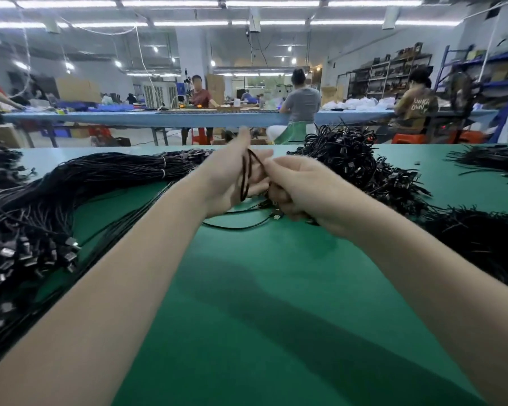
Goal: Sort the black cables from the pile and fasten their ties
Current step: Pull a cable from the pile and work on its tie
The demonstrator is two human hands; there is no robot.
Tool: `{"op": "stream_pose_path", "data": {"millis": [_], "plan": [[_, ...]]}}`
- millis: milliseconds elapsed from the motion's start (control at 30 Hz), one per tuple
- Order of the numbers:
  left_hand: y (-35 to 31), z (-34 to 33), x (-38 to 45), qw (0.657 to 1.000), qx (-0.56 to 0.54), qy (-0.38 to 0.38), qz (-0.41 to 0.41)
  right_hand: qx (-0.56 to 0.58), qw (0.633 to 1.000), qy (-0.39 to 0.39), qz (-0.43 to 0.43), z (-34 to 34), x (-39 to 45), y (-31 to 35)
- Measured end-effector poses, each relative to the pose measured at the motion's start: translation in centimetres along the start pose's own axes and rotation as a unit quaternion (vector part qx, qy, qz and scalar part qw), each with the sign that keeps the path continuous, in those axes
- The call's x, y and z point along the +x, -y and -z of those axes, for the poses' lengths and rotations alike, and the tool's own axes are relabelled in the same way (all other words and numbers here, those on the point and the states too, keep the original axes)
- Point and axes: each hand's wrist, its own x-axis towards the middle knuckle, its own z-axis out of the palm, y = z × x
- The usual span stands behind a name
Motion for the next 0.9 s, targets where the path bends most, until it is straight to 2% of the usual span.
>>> {"op": "stream_pose_path", "data": {"millis": [100, 167, 233, 267, 300, 367, 400, 467, 567, 667, 767, 900], "plan": [[-1.8, 1.2, -0.7, 0.984, -0.164, 0.013, -0.075, 0.057, 0.985, 0.156, -0.050, -0.7, -0.7, -2.0], [-2.9, 2.2, -1.8, 0.971, -0.204, 0.082, -0.095, 0.047, 0.975, 0.191, -0.100, -0.4, -0.9, -3.6], [-3.5, 3.2, -2.7, 0.972, -0.160, 0.155, -0.079, -0.007, 0.981, 0.146, -0.126, 0.1, -0.8, -4.6], [-3.6, 3.6, -3.1, 0.974, -0.103, 0.194, -0.060, -0.052, 0.986, 0.103, -0.124, 0.4, -0.7, -4.6], [-3.6, 3.7, -3.3, 0.971, -0.025, 0.238, -0.027, -0.087, 0.988, 0.057, -0.112, 0.7, -0.6, -4.4], [-3.0, 3.3, -3.1, 0.941, 0.147, 0.297, 0.070, -0.110, 0.991, -0.028, -0.070, 1.5, -0.4, -3.3], [-2.5, 2.9, -2.8, 0.928, 0.204, 0.287, 0.118, -0.119, 0.990, -0.062, -0.038, 1.8, -0.3, -2.6], [-1.6, 1.9, -2.0, 0.940, 0.224, 0.212, 0.149, -0.155, 0.983, -0.098, 0.031, 1.7, -0.2, -1.0], [-1.0, 1.0, -1.0, 0.991, 0.104, 0.066, 0.047, -0.117, 0.988, -0.085, 0.059, 0.4, -0.5, 0.6], [-1.5, 0.7, -0.6, 0.998, 0.006, -0.033, -0.062, 0.021, 0.999, 0.011, 0.023, -0.5, -1.1, 0.7], [-2.2, 0.6, -1.1, 0.990, -0.078, -0.029, -0.116, 0.078, 0.994, 0.080, -0.002, -0.9, -1.3, -0.1], [-2.7, 1.0, -1.9, 0.991, -0.043, 0.019, -0.123, 0.084, 0.993, 0.079, -0.012, -0.4, -1.1, -0.9]]}}
